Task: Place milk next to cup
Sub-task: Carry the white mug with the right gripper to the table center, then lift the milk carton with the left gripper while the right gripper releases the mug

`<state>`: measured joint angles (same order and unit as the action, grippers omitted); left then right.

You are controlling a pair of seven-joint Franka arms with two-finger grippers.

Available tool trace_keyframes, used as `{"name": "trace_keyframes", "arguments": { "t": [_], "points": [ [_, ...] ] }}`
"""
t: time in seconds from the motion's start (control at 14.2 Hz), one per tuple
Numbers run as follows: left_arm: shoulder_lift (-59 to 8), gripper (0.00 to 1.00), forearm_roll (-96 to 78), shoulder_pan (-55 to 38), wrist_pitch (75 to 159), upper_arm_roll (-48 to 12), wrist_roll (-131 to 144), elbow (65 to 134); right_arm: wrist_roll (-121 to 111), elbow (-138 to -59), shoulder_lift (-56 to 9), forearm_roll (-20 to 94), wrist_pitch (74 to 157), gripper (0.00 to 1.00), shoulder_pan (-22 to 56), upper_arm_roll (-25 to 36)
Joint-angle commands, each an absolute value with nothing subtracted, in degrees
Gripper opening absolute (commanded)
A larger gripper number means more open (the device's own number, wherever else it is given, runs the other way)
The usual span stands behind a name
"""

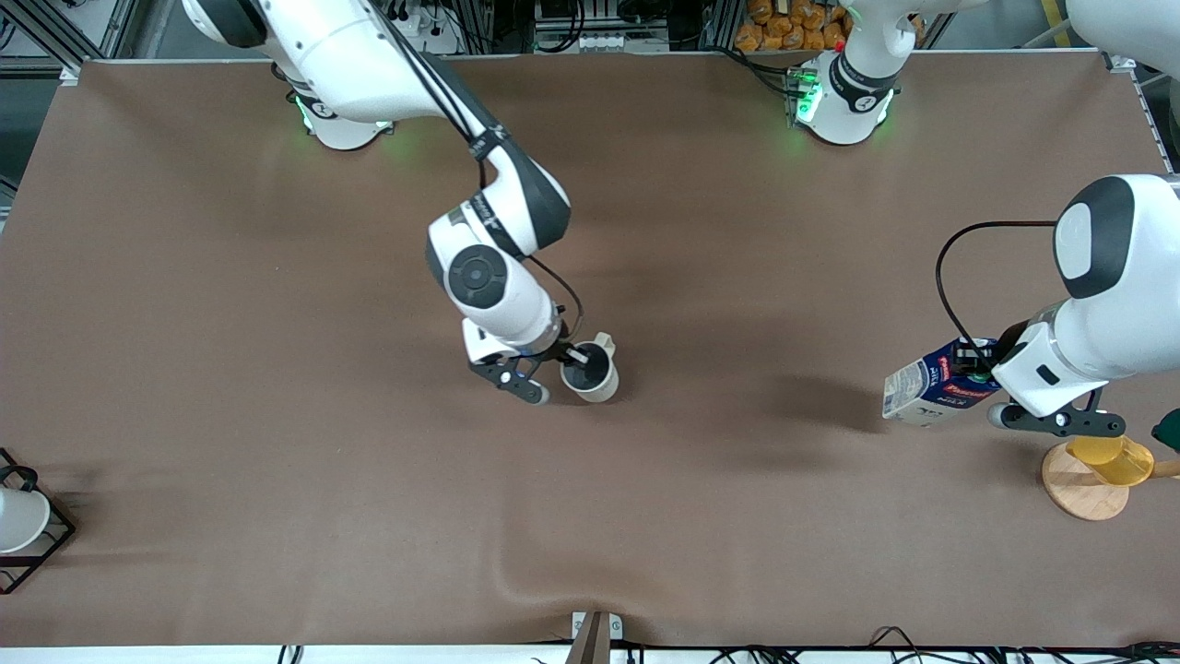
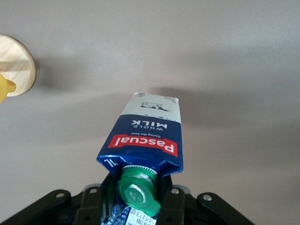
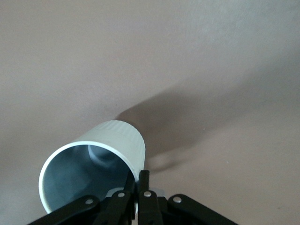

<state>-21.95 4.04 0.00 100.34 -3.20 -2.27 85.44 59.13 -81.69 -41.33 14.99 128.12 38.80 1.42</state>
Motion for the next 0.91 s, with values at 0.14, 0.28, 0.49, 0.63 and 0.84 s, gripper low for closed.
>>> {"name": "trace_keyframes", "arguments": {
  "t": [0.14, 0.28, 0.49, 0.63, 0.84],
  "points": [
    [-21.2, 0.36, 2.8, 0.4, 99.2, -4.5, -2.3, 85.4, 60.9, -79.4, -43.2, 15.9, 128.8, 0.0, 40.4, 2.3],
    [-20.9, 0.36, 2.9, 0.4, 98.5, -4.7, -2.3, 85.3, 61.3, -79.4, -43.6, 15.9, 129.0, 0.0, 41.0, 2.3],
    [-20.8, 0.36, 2.8, 0.3, 98.4, -6.3, -2.2, 85.4, 61.3, -79.4, -43.7, 15.6, 129.0, 0.07, 41.1, 2.3],
    [-20.8, 0.36, 2.8, 0.3, 97.8, -7.6, -1.5, 85.4, 61.3, -79.5, -43.8, 15.4, 129.1, 0.52, 41.6, 2.4],
    [-20.4, 0.36, 2.9, 0.4, 96.1, -9.9, 1.2, 85.5, 61.3, -79.7, -44.1, 14.3, 129.8, 0.66, 42.0, 2.4]
  ]
}}
